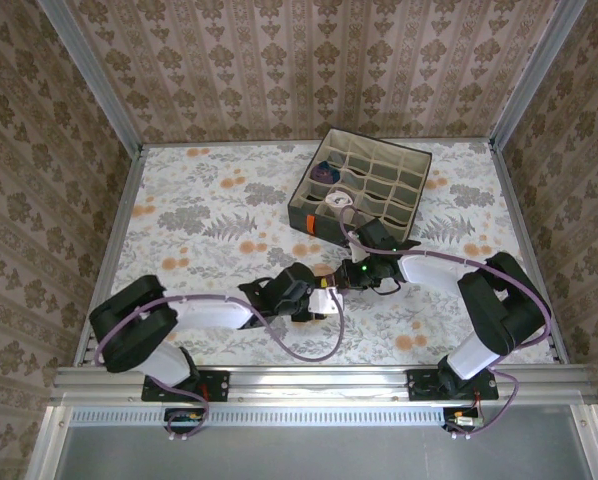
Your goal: Roll the socks
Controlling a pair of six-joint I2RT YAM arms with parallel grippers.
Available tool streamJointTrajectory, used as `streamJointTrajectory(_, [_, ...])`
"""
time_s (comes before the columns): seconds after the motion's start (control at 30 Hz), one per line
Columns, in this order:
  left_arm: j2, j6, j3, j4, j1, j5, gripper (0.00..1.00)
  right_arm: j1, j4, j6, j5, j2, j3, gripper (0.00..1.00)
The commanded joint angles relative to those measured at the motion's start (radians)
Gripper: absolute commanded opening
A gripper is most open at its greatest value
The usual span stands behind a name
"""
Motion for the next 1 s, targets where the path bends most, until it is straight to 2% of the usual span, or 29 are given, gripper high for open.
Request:
streamJointTrajectory(0.0, [0.067,0.015,0.042,0.001,-0.012,-0.083,0.5,-0.004,-0.088,0.008,0.043,0.022,-0.018,0.08])
streamJointTrajectory(0.07, [0.104,-0.003,0.061,-0.01,-0.014,-0.087,0.47,-0.004,-0.094,0.009,0.039,0.018,-0.019,0.08])
streamJointTrajectory(0.13, [0.134,-0.027,0.076,-0.033,-0.014,-0.092,0.39,-0.004,-0.095,0.009,0.035,0.013,-0.022,0.11])
streamJointTrajectory(0.27, [0.133,-0.09,0.076,-0.095,0.004,-0.025,0.02,-0.004,-0.099,0.015,0.024,-0.017,-0.032,0.22])
streamJointTrajectory(0.3, [0.127,-0.114,0.073,-0.115,0.018,0.006,0.0,-0.004,-0.093,0.017,0.021,-0.033,-0.038,0.27])
streamJointTrajectory(0.4, [0.107,-0.184,0.054,-0.14,0.072,0.118,0.0,-0.004,-0.066,0.018,0.024,-0.104,-0.064,0.41])
streamJointTrajectory(0.53, [0.065,-0.275,-0.008,-0.082,0.146,0.256,0.0,-0.007,-0.044,-0.007,0.074,-0.219,-0.097,0.52])
streamJointTrajectory(0.67, [0.056,-0.381,-0.053,0.011,0.251,0.519,0.0,-0.014,0.024,-0.023,0.112,-0.281,-0.131,0.55])
streamJointTrajectory(0.8, [0.088,-0.46,-0.068,0.09,0.316,0.705,0.0,-0.015,0.102,-0.025,0.081,-0.264,-0.127,0.56])
streamJointTrajectory(0.97, [0.165,-0.565,-0.08,0.218,0.361,0.82,0.0,-0.011,0.198,-0.01,0.009,-0.187,-0.117,0.57])
